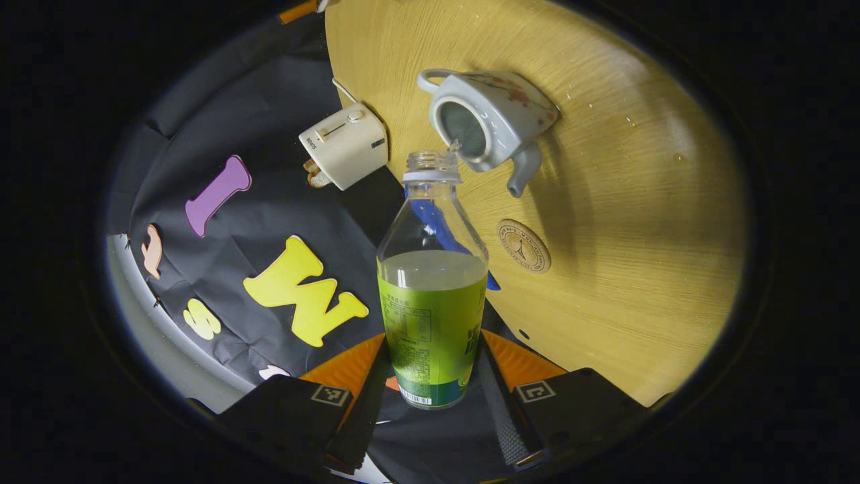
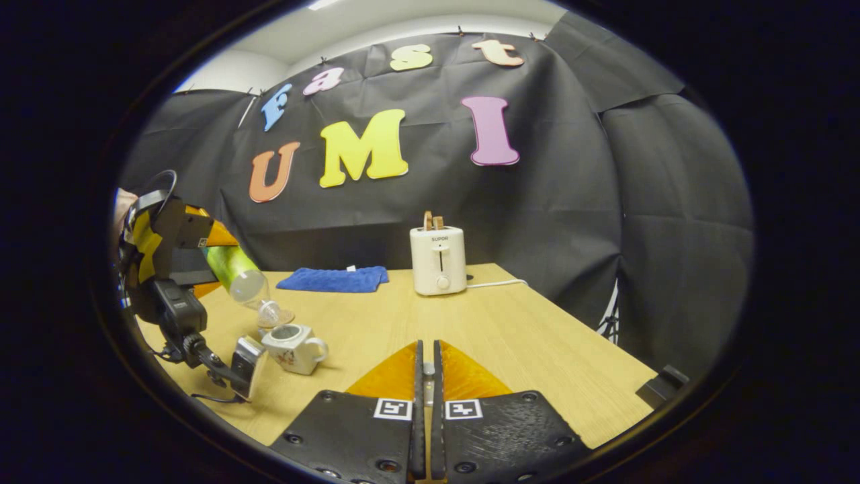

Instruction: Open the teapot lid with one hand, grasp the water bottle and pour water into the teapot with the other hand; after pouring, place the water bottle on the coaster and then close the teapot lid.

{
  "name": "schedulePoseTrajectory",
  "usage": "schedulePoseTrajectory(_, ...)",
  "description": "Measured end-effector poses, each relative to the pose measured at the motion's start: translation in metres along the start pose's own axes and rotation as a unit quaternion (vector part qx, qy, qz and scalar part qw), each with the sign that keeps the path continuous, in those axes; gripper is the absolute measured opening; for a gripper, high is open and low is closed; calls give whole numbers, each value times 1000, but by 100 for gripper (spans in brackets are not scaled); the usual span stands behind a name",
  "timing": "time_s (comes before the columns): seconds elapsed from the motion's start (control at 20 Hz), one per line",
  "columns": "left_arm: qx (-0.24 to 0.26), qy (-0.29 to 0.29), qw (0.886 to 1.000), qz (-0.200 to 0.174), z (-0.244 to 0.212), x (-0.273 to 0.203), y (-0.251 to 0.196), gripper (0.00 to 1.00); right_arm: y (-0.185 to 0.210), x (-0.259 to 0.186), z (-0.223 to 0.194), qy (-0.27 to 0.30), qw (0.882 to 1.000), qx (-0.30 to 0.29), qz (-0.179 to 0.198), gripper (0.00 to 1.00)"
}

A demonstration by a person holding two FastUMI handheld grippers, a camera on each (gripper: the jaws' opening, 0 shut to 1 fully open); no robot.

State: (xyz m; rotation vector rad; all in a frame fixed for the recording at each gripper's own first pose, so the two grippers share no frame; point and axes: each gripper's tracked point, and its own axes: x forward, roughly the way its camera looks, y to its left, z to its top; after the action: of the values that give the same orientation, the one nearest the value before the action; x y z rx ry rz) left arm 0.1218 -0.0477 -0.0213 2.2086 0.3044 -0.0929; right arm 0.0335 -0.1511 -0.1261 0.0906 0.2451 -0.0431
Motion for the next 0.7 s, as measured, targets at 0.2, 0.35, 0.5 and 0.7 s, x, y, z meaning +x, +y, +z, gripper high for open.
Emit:
schedulePoseTrajectory(0.2,29,6,1000,8,1,1,11,75,1,-2,-2,2,1000,2,3,3)
schedulePoseTrajectory(0.35,40,6,999,9,3,0,11,75,1,-2,-2,1,1000,3,4,3)
schedulePoseTrajectory(0.5,48,11,999,11,1,2,14,74,-1,-4,-2,-1,1000,4,3,3)
schedulePoseTrajectory(0.7,50,13,999,12,1,4,16,75,-3,-3,-3,0,1000,7,2,3)
